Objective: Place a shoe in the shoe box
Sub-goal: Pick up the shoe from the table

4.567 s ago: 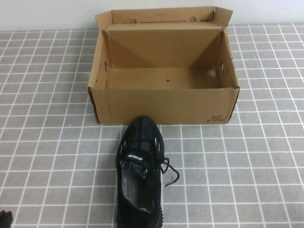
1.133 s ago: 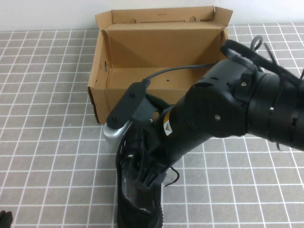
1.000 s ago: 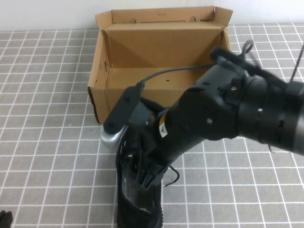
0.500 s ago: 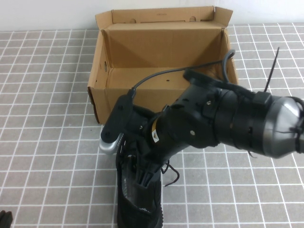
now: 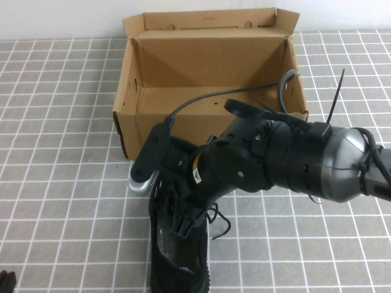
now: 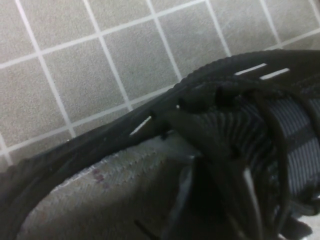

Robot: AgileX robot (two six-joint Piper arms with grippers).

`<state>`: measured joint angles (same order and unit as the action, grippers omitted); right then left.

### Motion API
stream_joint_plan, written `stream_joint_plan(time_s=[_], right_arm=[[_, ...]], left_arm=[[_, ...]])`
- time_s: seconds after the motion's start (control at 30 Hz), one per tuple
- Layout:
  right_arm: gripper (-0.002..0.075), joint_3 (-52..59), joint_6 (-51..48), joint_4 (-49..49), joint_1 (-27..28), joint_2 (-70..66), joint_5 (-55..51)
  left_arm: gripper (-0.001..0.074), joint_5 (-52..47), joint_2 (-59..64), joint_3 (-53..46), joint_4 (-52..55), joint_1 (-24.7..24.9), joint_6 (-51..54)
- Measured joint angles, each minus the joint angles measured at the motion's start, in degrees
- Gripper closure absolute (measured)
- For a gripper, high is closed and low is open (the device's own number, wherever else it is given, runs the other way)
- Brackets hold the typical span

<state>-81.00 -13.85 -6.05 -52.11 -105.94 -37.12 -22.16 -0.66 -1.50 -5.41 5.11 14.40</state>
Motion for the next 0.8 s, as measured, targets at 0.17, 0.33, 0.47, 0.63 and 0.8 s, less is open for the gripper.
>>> stream_joint_plan(time_s=[0.17,0.33,0.47,0.63,0.8], right_arm=[[0.0371,-0.14,0.0,0.0,0.0,-0.42,0.0],[0.0557,-0.13,0.0,0.1,0.0,-0.42,-0.8],[0.0701,-0.13,0.0,0.23,0.0,-0.46,-1.98],[0.0724,-2.69,0.0,0.59,0.0,-0.55,-7.47],[0.0725,-9.17,0.0,2.39,0.1,-0.69,-18.91]], left_arm=[[0.0736,0.0,0.0,0.0,0.0,0.0,0.0],[0.0736,0.0,0.0,0.0,0.0,0.0,0.0],[0.0736,0.0,0.0,0.0,0.0,0.0,0.0],[0.0736,0.0,0.0,0.0,0.0,0.0,0.0],[0.0736,0.0,0.0,0.0,0.0,0.0,0.0]])
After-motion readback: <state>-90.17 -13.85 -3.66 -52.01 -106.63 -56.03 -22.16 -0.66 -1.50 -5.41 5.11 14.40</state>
